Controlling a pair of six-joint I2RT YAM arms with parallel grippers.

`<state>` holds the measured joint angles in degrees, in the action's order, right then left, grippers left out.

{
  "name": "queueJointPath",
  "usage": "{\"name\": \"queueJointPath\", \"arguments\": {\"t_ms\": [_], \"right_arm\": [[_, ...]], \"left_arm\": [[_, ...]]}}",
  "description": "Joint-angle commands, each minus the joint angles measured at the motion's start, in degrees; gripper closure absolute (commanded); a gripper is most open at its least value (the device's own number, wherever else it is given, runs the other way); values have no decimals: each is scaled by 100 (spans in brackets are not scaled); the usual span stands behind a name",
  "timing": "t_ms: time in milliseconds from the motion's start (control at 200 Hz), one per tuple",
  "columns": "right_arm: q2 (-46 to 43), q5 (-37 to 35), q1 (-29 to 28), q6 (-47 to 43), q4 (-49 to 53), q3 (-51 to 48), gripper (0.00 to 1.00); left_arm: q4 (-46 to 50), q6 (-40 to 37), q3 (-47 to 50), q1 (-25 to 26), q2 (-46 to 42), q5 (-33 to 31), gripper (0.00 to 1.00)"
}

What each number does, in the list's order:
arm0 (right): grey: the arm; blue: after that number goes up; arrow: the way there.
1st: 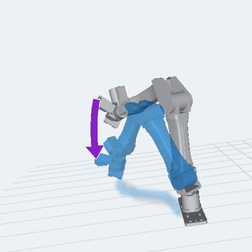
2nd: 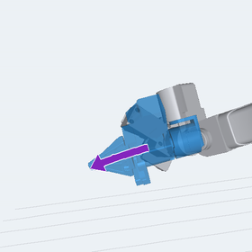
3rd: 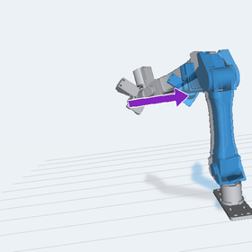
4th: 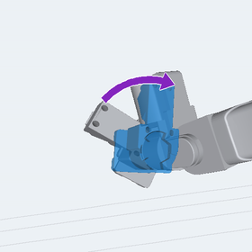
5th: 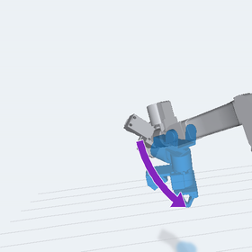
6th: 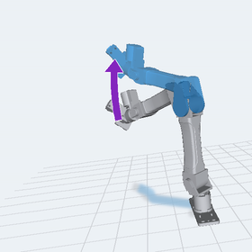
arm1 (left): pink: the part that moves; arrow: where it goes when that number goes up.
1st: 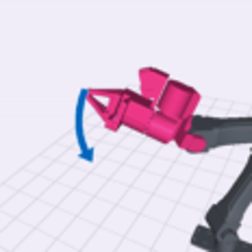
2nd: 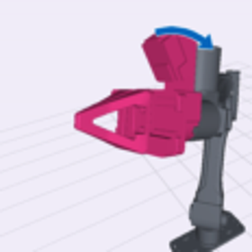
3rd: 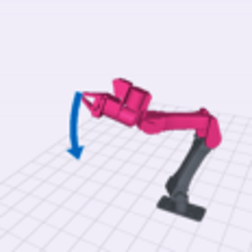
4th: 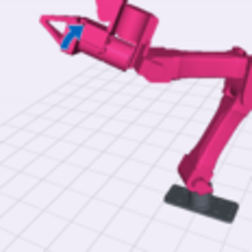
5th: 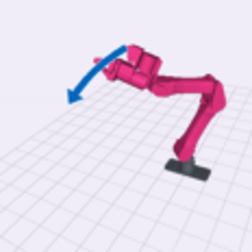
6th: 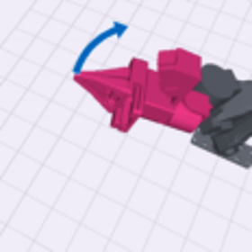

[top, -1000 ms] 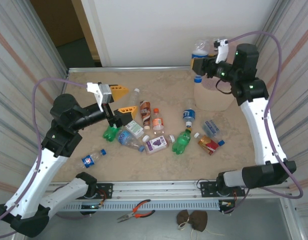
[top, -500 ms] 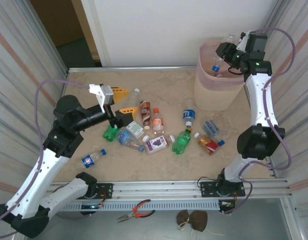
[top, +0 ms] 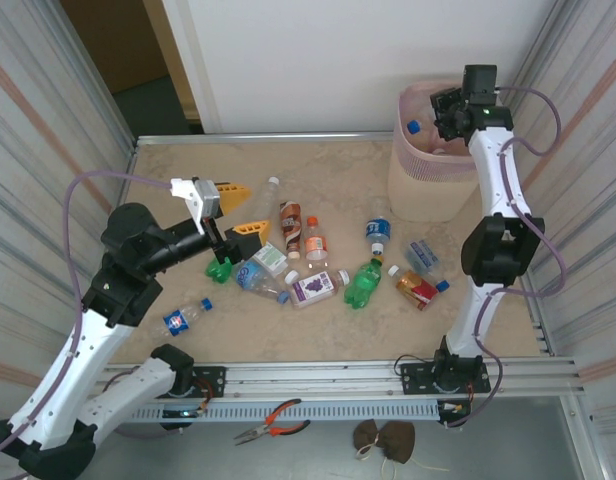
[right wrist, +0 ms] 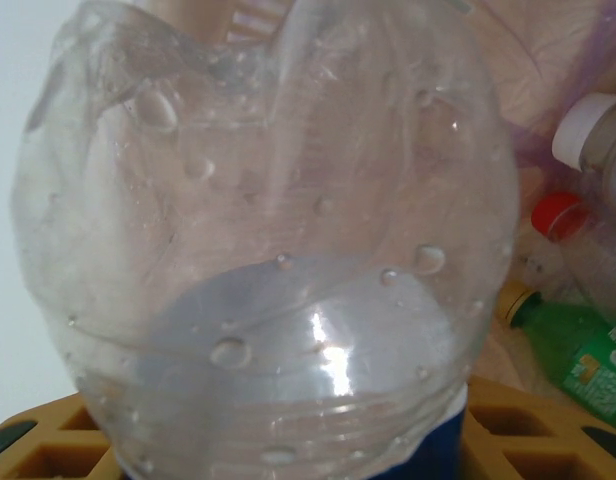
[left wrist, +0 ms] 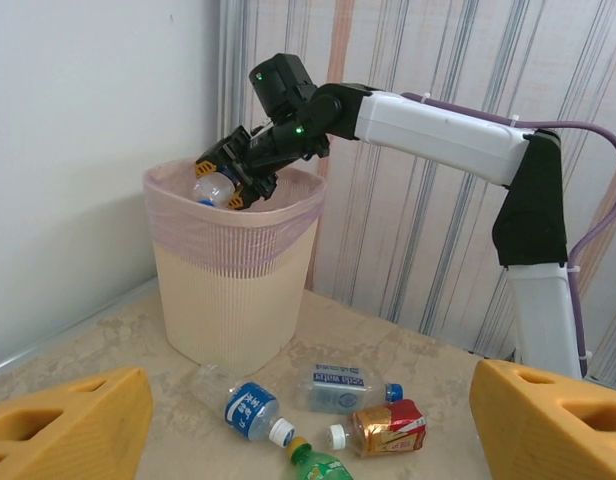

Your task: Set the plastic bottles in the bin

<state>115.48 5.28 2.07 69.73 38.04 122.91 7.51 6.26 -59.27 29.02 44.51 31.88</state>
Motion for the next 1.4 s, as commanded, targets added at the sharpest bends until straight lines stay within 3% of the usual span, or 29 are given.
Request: {"name": "queueJointPath", "arguments": {"t_ms": [0,301,611,947,1182,1393], "right_arm": [[400,-632,-47,939,787,596,52],[852,-929,3,1679,1149,803,44],[758,-1031,52,1851,1362,809,21],[171,-1149,62,1765,1416,810,17],[-408,-1099,52,1481,1253,615,18],[-1148,-1134,38,1246,915,-96,18]], "left_arm": [[-57,90,76,23,-103,-103,17],[-18,147,159,24,-219,-203,17],[270,293,180,27,-148,-461,17],[727,602,121,27,76,-975,17],[1499,1747,198,-69,280,-2444,17],[2189,3834,565,-326,310,-3705,17]]}}
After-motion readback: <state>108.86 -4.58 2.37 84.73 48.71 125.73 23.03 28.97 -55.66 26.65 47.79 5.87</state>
